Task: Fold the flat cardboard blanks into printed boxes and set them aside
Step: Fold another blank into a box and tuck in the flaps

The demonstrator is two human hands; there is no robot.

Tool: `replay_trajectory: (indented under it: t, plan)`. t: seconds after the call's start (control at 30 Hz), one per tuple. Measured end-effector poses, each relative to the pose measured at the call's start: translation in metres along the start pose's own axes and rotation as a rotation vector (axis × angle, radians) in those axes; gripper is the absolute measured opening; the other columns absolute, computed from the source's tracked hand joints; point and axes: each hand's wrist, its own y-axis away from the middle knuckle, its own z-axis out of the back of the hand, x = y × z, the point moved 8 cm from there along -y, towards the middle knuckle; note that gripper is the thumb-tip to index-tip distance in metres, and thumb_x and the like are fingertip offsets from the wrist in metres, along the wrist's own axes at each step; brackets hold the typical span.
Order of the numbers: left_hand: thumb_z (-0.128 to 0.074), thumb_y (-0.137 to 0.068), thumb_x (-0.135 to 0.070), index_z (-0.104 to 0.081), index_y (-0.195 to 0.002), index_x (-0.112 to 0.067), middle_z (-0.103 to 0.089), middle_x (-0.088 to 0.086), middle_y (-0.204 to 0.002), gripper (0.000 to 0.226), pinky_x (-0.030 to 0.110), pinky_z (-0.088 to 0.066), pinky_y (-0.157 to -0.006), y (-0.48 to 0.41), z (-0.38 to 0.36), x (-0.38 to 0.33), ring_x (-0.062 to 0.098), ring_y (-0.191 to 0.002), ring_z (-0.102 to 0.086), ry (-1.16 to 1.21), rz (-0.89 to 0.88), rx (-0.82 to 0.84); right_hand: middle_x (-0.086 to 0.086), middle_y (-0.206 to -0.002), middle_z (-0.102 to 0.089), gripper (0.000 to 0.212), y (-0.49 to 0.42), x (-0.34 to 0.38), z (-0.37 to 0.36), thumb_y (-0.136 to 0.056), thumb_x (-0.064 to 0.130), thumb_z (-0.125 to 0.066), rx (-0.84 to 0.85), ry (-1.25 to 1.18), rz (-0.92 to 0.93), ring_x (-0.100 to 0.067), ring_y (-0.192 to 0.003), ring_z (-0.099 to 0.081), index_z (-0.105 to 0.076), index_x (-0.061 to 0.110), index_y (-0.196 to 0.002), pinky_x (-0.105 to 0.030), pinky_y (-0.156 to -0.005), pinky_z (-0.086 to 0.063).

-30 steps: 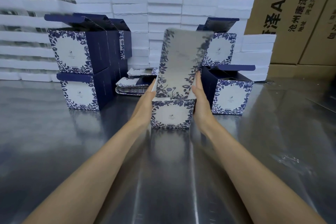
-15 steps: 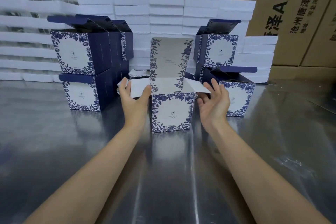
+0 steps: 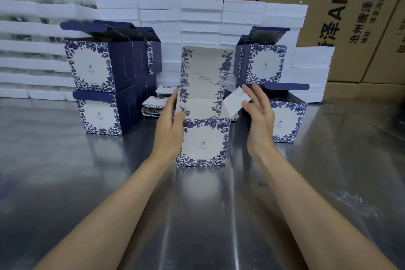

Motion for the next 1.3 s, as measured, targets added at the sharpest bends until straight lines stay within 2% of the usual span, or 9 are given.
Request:
replay_trajectory:
  t: [0.27, 0.47, 0.6, 0.7, 0.8, 0.97, 1.07, 1.2, 1.3]
  plan:
    - [-0.041, -0.081, -0.02, -0.052, -0.125, -0.038, -0.064, -0.02, -0.116, 0.048, 0.018, -0.045, -0.085, 0.003, -0.008, -0.01, 0.005, -0.108, -0.059, 0.165, -0.128, 0.109, 0.005, -0.103, -0.073, 0.028, -0.003, 0.027, -0.013, -0.087, 0.025, -0.04, 0.102, 0.061, 0.068, -0.001, -0.114, -0.057, -0.062, 0.025, -0.104, -0.026, -0.092, -0.032]
    - [-0.041, -0.081, -0.026, -0.062, -0.123, -0.023, -0.065, -0.002, -0.12, 0.047, 0.039, -0.045, -0.093, 0.007, -0.015, -0.021, 0.02, -0.115, -0.059, 0.154, -0.232, 0.22, 0.002, -0.143, -0.05, 0.036, -0.016, 0.012, -0.011, -0.1, 0.015, -0.041, 0.134, 0.127, -0.026, -0.007, -0.133, -0.042, -0.053, 0.015, -0.134, -0.03, -0.114, -0.032]
    - [-0.039, -0.094, -0.043, -0.064, -0.12, -0.006, -0.062, 0.003, -0.125, 0.052, 0.036, -0.04, -0.104, 0.011, -0.025, -0.026, 0.016, -0.123, -0.053, -0.121, -0.351, 0.287, 0.006, -0.15, -0.04, 0.047, -0.013, -0.009, -0.009, -0.097, 0.009, -0.044, 0.151, 0.233, -0.189, -0.001, -0.125, -0.045, -0.043, 0.019, -0.143, -0.008, -0.091, -0.041]
    - [-0.031, -0.095, -0.059, -0.071, -0.101, -0.008, -0.067, -0.002, -0.112, 0.065, 0.03, -0.041, -0.1, 0.012, -0.024, -0.027, 0.013, -0.114, -0.056, -0.248, -0.364, 0.243, 0.003, -0.14, -0.053, 0.058, -0.01, -0.008, -0.002, -0.088, -0.003, -0.043, 0.122, 0.233, -0.237, -0.003, -0.113, -0.057, -0.049, 0.022, -0.14, -0.008, -0.076, -0.045]
    - [-0.025, -0.099, -0.039, -0.069, -0.09, -0.006, -0.068, 0.001, -0.101, 0.056, 0.042, -0.044, -0.094, 0.012, -0.023, -0.034, 0.019, -0.105, -0.059, -0.337, -0.414, 0.148, 0.01, -0.12, -0.058, 0.056, -0.012, -0.005, 0.001, -0.086, -0.006, -0.051, 0.068, 0.189, -0.26, 0.007, -0.089, -0.061, -0.05, 0.022, -0.135, -0.009, -0.062, -0.05]
    - [-0.018, -0.1, -0.039, -0.06, -0.082, -0.005, -0.061, 0.005, -0.091, 0.057, 0.048, -0.046, -0.08, 0.01, -0.021, -0.027, 0.026, -0.097, -0.055, -0.383, -0.381, 0.108, -0.003, -0.083, -0.066, 0.036, -0.002, -0.012, -0.009, -0.083, -0.005, -0.046, 0.166, 0.116, -0.452, -0.015, -0.062, -0.06, -0.066, 0.012, -0.107, -0.016, -0.048, -0.045]
    - [-0.018, -0.1, -0.041, -0.057, -0.079, -0.006, -0.059, 0.004, -0.089, 0.057, 0.05, -0.047, -0.075, 0.008, -0.024, -0.024, 0.026, -0.097, -0.054, -0.339, -0.376, 0.137, -0.011, -0.091, -0.067, 0.037, -0.004, -0.014, -0.002, -0.082, -0.009, -0.043, 0.093, 0.133, -0.414, -0.02, -0.066, -0.057, -0.068, 0.004, -0.107, -0.019, -0.05, -0.043]
    - [-0.021, -0.099, -0.041, -0.063, -0.088, -0.011, -0.062, -0.003, -0.102, 0.052, 0.042, -0.046, -0.085, 0.011, -0.027, -0.021, 0.017, -0.107, -0.053, -0.307, -0.353, 0.121, -0.009, -0.105, -0.071, 0.038, -0.006, -0.019, -0.001, -0.089, -0.005, -0.05, 0.074, 0.053, -0.389, -0.016, -0.076, -0.064, -0.064, 0.009, -0.121, -0.021, -0.062, -0.051]
    - [-0.018, -0.098, -0.05, -0.061, -0.116, -0.02, -0.054, -0.013, -0.128, 0.055, 0.017, -0.04, -0.091, 0.012, -0.025, -0.015, 0.001, -0.124, -0.045, -0.303, -0.289, 0.098, -0.003, -0.109, -0.069, 0.035, -0.006, -0.02, 0.0, -0.093, -0.001, -0.053, 0.041, -0.008, -0.342, -0.013, -0.086, -0.066, -0.059, 0.014, -0.124, -0.023, -0.075, -0.055]
